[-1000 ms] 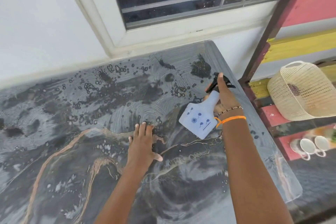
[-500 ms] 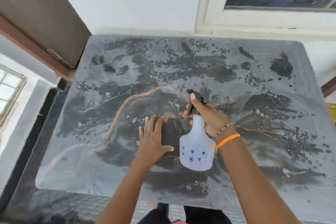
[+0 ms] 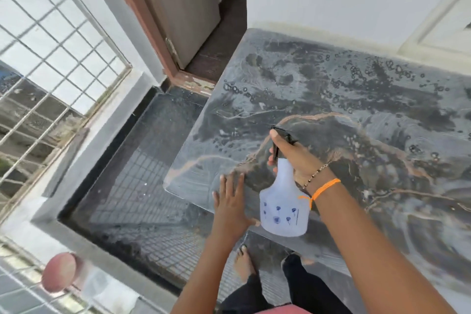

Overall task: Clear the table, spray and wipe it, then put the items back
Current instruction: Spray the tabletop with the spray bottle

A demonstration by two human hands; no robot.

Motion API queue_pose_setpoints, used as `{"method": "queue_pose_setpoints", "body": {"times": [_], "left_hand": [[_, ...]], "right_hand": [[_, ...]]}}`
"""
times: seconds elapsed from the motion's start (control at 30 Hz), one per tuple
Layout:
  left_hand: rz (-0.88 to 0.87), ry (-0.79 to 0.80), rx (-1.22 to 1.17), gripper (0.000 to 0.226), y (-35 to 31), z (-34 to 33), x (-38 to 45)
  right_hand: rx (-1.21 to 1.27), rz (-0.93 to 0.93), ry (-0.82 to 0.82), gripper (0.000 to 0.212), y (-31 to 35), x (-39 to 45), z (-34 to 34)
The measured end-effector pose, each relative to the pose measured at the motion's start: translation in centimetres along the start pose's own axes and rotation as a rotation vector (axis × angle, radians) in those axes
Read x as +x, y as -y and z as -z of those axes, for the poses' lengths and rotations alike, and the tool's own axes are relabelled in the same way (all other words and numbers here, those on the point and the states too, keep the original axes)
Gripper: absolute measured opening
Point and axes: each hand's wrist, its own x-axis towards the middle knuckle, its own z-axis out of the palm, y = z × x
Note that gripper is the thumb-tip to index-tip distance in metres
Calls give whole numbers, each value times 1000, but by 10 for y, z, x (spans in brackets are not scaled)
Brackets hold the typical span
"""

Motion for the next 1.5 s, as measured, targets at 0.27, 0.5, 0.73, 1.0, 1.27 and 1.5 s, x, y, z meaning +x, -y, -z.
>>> {"method": "queue_pose_setpoints", "body": {"times": [0.27,0.5,0.73,1.0,1.27,1.5], "left_hand": [[-306,13,96,80,-32,-11,15],[-318,160,261,113,-53,-22,25],[-375,173,242,110,-78,-28,19],[-621,295,318,106,-158,-77,-8],[-704,341,394,100,-225,-120,-38],[-613,393,489,111,-270,-168,-62]], "right_hand": [[284,-34,-177,45,-21,-38,41],[454,-4,-483,37,-43,-79,90],[664,63,-555,37,-63,-117,126],[659,82,-653,46,-86,-163,190],[800,165,-621,38,-111,-219,262],[794,204,-806,29,-132,-262,346]]}}
